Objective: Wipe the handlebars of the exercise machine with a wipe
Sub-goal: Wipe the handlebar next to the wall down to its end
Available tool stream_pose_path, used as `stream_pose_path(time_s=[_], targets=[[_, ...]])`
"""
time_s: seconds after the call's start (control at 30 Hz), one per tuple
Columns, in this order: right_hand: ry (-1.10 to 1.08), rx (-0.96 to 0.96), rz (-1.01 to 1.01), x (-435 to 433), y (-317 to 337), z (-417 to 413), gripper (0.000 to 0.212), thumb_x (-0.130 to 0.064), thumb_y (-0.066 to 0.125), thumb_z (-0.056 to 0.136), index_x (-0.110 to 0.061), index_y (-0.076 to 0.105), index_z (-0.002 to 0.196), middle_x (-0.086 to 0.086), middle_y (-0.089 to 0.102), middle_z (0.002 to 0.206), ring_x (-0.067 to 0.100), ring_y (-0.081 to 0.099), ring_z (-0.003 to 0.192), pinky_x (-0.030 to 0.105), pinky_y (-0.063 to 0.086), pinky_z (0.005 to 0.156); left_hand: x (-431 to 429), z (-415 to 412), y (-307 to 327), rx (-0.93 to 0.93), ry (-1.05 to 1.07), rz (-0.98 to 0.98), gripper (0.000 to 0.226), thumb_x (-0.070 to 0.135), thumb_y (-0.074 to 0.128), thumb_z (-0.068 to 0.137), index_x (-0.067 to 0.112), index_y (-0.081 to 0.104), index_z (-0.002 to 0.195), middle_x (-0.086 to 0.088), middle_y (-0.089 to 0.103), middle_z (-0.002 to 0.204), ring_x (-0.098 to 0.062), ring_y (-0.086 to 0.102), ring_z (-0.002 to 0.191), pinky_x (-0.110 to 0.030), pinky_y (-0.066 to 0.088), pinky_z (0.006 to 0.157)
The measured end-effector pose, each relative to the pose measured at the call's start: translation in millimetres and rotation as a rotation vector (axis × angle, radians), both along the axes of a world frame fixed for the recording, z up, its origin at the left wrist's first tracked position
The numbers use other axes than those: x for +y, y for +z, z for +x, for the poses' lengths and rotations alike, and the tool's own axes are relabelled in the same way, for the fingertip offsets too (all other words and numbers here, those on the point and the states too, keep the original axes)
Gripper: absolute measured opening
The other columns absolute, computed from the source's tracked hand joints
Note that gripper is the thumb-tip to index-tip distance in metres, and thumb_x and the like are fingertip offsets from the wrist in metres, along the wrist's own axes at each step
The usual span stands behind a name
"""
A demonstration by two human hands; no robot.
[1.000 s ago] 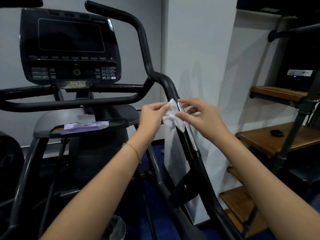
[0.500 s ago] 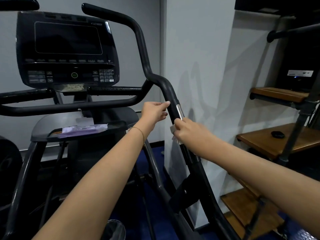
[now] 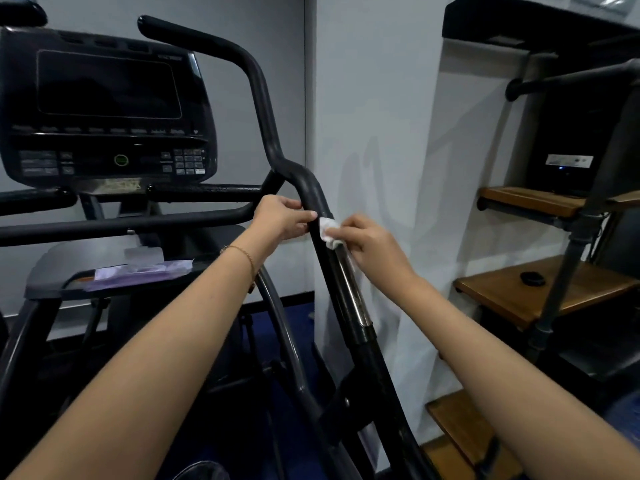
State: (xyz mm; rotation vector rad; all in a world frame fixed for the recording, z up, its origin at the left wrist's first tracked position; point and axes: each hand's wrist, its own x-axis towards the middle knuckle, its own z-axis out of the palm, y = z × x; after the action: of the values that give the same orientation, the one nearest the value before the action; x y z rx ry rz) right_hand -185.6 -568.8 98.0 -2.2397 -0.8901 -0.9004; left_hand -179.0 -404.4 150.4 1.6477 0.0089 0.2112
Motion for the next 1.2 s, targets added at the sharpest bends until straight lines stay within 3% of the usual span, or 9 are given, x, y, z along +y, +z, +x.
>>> stream_pose_path(time_s=[0.13,0.23,0.3,0.47,0.67,0.83,0.97,1.07,1.2], targets=[[-0.024,-0.011,0.093,1,-11,2,0.024,-0.012,0.056,0.085,-0.009,0.071,0.104,0.011,0.055,0.080,0.022,0.054,0.068,0.032,0.045,0.061,0,-3,3,0.008,-0.007,0.024,0.038,-0.002,0.067,0.081,-0.005,0.052,0.115,-0.021,0.064,0.100,-0.017,0.064,0.066,-0.014,0.054,0.051],[0.016,-0.054,0.106,-7,-33,-12,0.034,-0.027,0.049,0.087,-0.009,0.071,0.106,0.007,0.052,0.073,0.009,0.046,0.064,0.020,0.041,0.059,-3,-4,2,-0.011,-0.007,0.035,0.033,-0.004,0.065,0.082,-0.005,0.053,0.113,-0.015,0.063,0.092,-0.015,0.063,0.066,-0.012,0.052,0.048],[0.048,-0.047,0.093,-6,-28,-9,0.037,-0.027,0.045,0.086,-0.008,0.070,0.106,0.004,0.048,0.071,0.010,0.045,0.063,0.022,0.040,0.058,-5,-3,3,-0.019,-0.001,0.035,0.031,-0.003,0.065,0.083,-0.004,0.053,0.111,-0.011,0.062,0.086,-0.015,0.063,0.068,-0.012,0.052,0.048],[-0.056,-0.003,0.175,17,9,24,0.023,-0.022,0.055,0.093,-0.009,0.071,0.103,0.007,0.044,0.074,0.023,0.048,0.064,0.037,0.043,0.062,-6,-1,3,0.002,0.035,0.079,0.013,-0.002,0.066,0.083,0.001,0.057,0.092,-0.019,0.064,0.101,-0.023,0.066,0.079,-0.022,0.056,0.067],[-0.023,-0.069,0.147,1,-27,0,0.026,-0.016,0.054,0.089,-0.011,0.069,0.109,0.010,0.050,0.071,0.020,0.049,0.060,0.031,0.043,0.055,-8,1,5,0.026,0.050,0.078,0.013,-0.001,0.065,0.083,0.002,0.055,0.091,-0.016,0.064,0.101,-0.026,0.067,0.087,-0.023,0.055,0.066],[-0.099,0.072,0.201,17,9,28,0.023,-0.016,0.055,0.092,-0.013,0.069,0.110,0.008,0.057,0.081,0.022,0.055,0.073,0.035,0.046,0.069,-9,2,1,0.003,0.088,0.100,0.020,0.003,0.066,0.084,0.001,0.057,0.102,-0.019,0.063,0.108,-0.022,0.066,0.078,-0.020,0.054,0.060],[-0.004,0.224,0.265,6,-1,11,0.024,-0.008,0.060,0.088,-0.008,0.068,0.110,0.007,0.065,0.102,0.016,0.059,0.094,0.023,0.045,0.089,-8,-1,-6,-0.007,0.063,0.105,0.054,0.004,0.069,0.082,0.001,0.046,0.130,-0.015,0.063,0.106,-0.018,0.064,0.077,-0.019,0.052,0.062],[0.027,0.146,0.173,-13,-35,-30,0.022,-0.011,0.065,0.085,-0.009,0.071,0.106,0.007,0.059,0.101,0.011,0.055,0.093,0.003,0.036,0.084,-10,-1,-9,-0.004,0.044,0.105,0.062,0.003,0.070,0.081,0.001,0.041,0.136,-0.015,0.062,0.105,-0.021,0.063,0.083,-0.019,0.051,0.061],[0.031,0.124,0.098,-16,-42,-31,0.022,-0.014,0.066,0.084,-0.009,0.071,0.105,0.001,0.053,0.097,0.012,0.053,0.090,0.005,0.037,0.082,-11,1,-7,-0.001,0.049,0.139,0.061,0.004,0.071,0.080,0.001,0.044,0.135,-0.019,0.060,0.118,-0.026,0.065,0.096,-0.025,0.055,0.072]])
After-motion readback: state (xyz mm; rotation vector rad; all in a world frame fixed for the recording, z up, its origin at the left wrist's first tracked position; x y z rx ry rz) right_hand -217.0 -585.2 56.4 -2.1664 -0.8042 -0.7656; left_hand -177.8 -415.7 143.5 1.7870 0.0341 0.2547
